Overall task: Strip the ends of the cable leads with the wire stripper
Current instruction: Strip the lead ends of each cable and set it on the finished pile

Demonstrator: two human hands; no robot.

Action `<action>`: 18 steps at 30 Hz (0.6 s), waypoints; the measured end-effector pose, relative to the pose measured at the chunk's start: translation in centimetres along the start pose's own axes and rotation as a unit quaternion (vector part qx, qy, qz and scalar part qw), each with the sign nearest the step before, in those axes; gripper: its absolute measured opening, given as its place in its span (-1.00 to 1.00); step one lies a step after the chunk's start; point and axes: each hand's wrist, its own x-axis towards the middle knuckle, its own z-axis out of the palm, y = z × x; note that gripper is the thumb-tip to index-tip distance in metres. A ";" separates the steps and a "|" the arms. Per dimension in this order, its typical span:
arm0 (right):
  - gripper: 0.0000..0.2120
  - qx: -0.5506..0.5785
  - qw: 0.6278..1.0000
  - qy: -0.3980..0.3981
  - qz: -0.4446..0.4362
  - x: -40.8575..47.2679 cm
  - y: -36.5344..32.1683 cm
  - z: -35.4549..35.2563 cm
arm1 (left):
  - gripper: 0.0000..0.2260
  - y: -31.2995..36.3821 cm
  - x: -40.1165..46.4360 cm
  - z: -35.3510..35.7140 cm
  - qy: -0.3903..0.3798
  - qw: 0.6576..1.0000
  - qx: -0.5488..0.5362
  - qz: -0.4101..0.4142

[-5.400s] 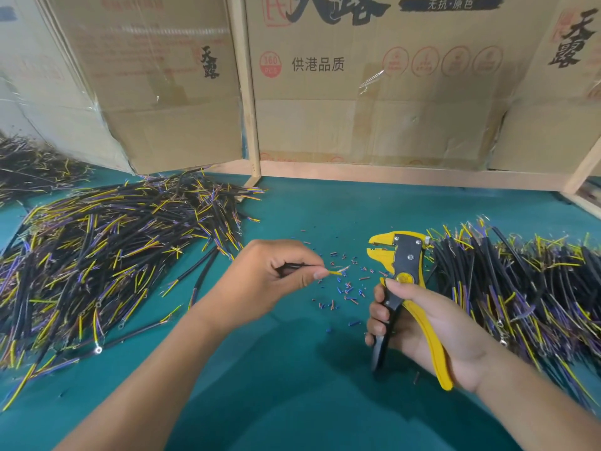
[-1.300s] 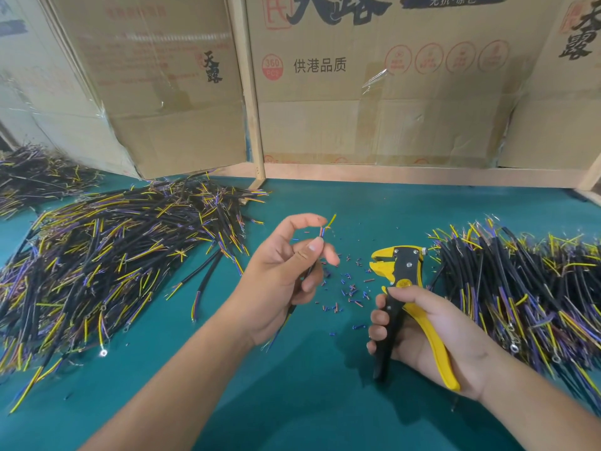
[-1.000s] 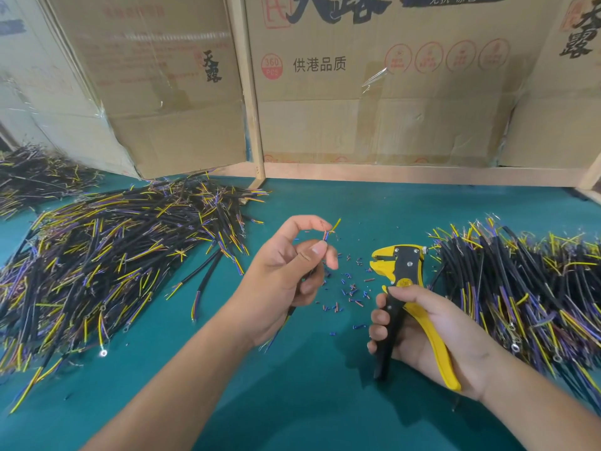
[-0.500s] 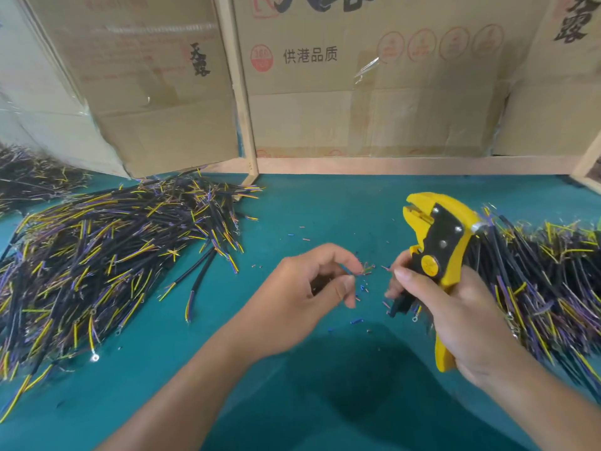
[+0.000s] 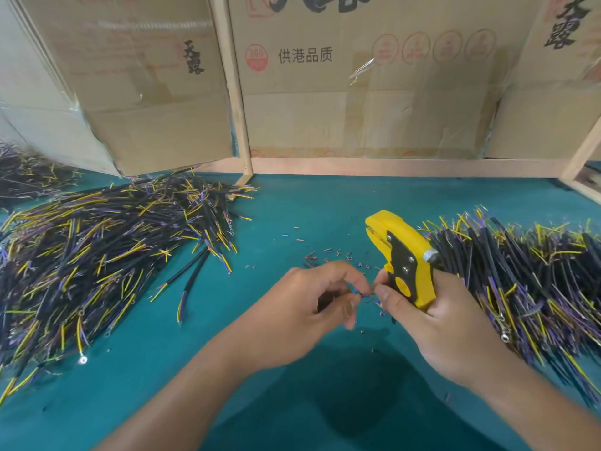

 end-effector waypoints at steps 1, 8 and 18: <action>-0.93 -0.013 1.000 0.001 -0.012 -0.1 0.1 0.0 | -0.89 0.0 0.0 0.0 -0.001 1.000 -0.001 0.000; -0.87 -0.120 0.988 0.001 -0.098 -0.3 -0.3 -0.1 | -0.88 0.1 -0.1 -0.6 -0.024 0.998 0.047 0.018; -0.92 -0.189 0.972 -0.069 -0.123 -0.2 0.1 -0.8 | -0.75 0.6 -0.3 -2.5 -0.049 0.977 0.194 0.070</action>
